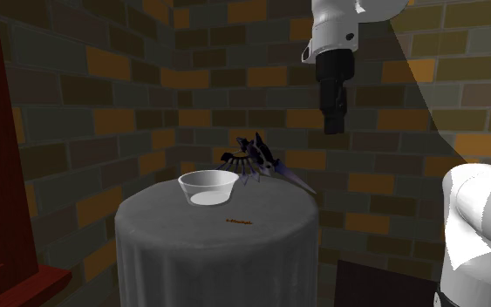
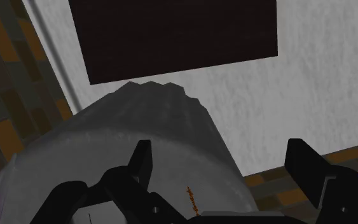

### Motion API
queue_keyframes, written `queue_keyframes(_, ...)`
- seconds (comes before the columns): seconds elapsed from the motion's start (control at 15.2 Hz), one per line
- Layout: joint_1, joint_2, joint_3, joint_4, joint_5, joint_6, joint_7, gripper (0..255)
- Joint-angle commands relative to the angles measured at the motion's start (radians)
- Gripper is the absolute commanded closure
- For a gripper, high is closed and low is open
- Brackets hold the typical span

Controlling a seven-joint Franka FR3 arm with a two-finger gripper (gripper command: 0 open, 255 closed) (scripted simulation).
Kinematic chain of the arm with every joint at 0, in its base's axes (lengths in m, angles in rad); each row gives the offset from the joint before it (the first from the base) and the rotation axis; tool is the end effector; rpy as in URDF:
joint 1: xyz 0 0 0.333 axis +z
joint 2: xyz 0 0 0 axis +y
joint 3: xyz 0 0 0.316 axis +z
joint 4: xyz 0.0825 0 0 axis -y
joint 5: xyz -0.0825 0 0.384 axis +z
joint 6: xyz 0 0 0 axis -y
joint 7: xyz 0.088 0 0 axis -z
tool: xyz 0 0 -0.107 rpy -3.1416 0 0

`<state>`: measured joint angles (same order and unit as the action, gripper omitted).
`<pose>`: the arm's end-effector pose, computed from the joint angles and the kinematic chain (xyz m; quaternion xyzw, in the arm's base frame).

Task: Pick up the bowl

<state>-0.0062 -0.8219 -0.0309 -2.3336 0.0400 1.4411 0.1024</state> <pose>0.2833 -0.0091 0.6007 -0.9969 0.0624 0.0365 0.0299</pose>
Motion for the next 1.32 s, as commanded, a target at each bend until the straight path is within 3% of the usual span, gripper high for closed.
queue_keyframes(0.0,0.0,0.0,0.0,0.0,0.0,0.0,0.0,0)
queue_keyframes(0.66,-0.005,0.299,-0.169,0.095,-0.022,0.225,-0.202,0)
queue_keyframes(1.25,0.005,0.632,-0.3,0.302,0.071,0.343,-0.407,0)
